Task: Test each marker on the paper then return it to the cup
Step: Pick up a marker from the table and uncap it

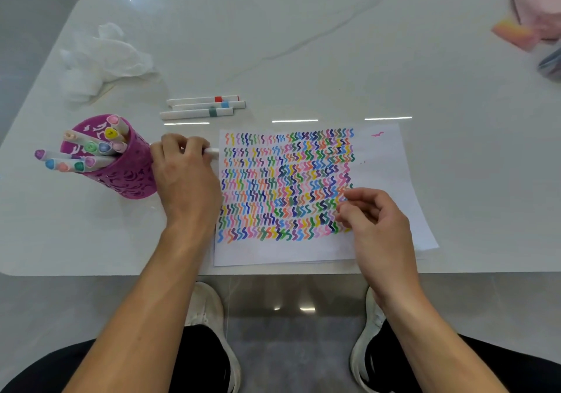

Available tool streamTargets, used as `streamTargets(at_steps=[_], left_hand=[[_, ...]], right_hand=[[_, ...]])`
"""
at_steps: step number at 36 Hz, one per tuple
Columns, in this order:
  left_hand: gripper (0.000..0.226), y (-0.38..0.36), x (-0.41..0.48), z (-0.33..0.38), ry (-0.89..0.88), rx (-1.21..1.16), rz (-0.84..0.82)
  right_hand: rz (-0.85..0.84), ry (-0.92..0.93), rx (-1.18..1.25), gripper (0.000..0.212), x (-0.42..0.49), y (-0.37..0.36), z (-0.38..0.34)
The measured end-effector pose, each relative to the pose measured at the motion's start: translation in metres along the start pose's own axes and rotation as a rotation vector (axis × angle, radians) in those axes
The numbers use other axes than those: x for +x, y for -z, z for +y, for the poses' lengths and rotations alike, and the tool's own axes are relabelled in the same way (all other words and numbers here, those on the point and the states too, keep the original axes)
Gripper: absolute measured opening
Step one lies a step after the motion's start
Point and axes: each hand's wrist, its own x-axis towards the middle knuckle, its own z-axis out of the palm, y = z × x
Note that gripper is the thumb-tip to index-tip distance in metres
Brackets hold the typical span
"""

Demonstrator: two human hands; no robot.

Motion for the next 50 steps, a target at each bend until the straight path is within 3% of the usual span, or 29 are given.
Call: streamTargets(at_steps=[15, 19, 25, 28, 33, 39, 43, 50], left_hand=[[0.026, 0.024, 0.005, 0.018, 0.013, -0.294, 0.202], [0.026, 0.030, 0.001, 0.026, -0.070, -0.365, 0.212], [0.019, 0.039, -0.020, 0.047, -0.281, -0.497, 0.099], [0.030, 0.044, -0.032, 0.058, -0.309, -0.533, 0.005], [0.050, 0.050, -0.056, 0.074, -0.236, -0.741, -0.188], [0.033, 0.053, -0.077, 0.082, 0.035, -1.021, -0.373], [0.016, 0.050, -0.088, 0.082, 0.104, -1.031, -0.408], [0.012, 0.050, -0.094, 0.081, 0.069, -0.917, -0.524]], right_hand=[[-0.018, 0.007, 0.017, 0.012, 0.002, -0.001, 0.000], [-0.055, 0.041, -0.012, 0.015, 0.000, -0.003, -0.002], [-0.108, 0.135, -0.019, 0.018, -0.004, -0.004, -0.008], [-0.139, 0.190, -0.027, 0.016, -0.006, -0.004, -0.013], [-0.221, 0.269, -0.028, 0.016, -0.009, -0.003, -0.018], [-0.384, 0.315, -0.150, 0.022, -0.014, 0.003, -0.021], [-0.423, 0.395, -0.343, 0.016, -0.014, 0.010, -0.018], [-0.355, 0.505, -0.606, 0.026, -0.010, 0.028, -0.010]])
